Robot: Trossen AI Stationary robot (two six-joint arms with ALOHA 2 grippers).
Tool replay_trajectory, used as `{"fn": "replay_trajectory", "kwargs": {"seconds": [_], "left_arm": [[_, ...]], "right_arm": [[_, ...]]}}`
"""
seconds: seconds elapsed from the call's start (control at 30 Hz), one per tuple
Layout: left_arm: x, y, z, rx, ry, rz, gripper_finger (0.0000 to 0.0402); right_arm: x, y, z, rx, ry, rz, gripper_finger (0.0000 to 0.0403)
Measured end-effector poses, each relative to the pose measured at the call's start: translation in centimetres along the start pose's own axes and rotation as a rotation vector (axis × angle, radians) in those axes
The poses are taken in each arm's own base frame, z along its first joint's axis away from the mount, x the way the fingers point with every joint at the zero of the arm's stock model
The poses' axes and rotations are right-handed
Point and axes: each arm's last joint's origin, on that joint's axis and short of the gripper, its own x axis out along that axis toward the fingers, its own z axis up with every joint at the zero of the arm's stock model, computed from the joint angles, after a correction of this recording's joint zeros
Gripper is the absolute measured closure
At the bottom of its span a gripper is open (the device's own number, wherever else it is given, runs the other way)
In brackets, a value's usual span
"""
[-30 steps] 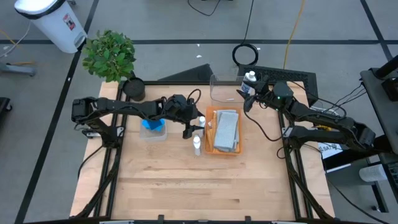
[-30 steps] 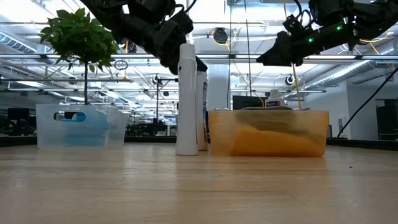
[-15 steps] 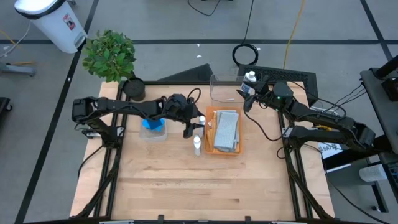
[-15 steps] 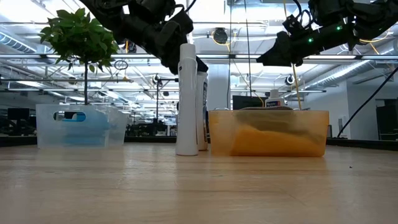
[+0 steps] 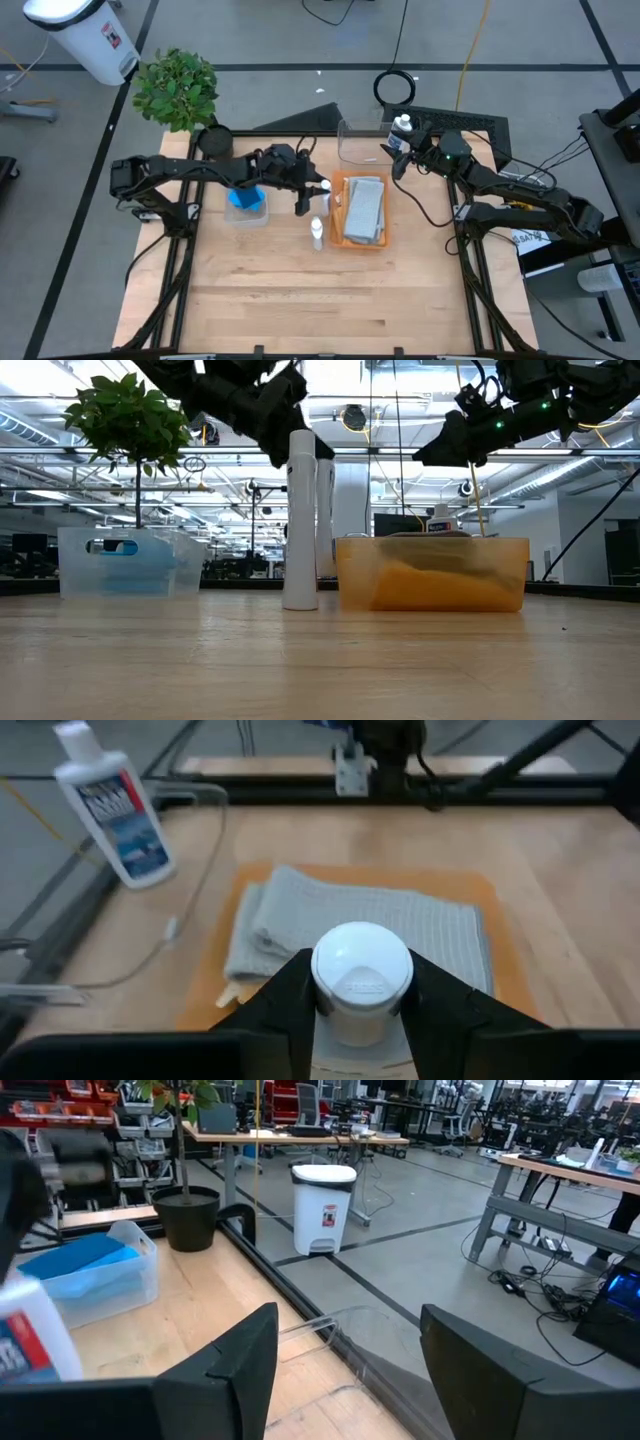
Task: Pick & Place Kitchen Items
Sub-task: Put the white plastic restorer bottle into the transparent bin
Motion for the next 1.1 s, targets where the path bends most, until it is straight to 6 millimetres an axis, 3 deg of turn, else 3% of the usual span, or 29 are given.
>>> {"fn": "replay_trajectory", "kwargs": {"seconds": [0.27, 0.53, 0.73, 1.1], "left_arm": [[-2.0, 0.0, 2.5, -0.01, -0.09, 0.105, 0.0286], [-2.8, 0.4, 4.8, -0.05, -0.186, 0.339, 0.0286], [-3.1, 0.5, 5.7, -0.115, -0.291, 0.38, 0.0286], [-3.1, 0.7, 5.8, -0.175, -0.314, 0.449, 0.0286]], "right_arm": [[0.4, 1.5, -0.6, -0.001, -0.013, 0.168, 0.0191], [2.3, 6.2, -1.5, -0.035, -0.068, 0.352, 0.019], [4.2, 9.3, -2.5, -0.188, -0.073, 0.207, 0.019], [7.4, 11.5, -1.6, -0.201, -0.101, 0.178, 0.0169]]}}
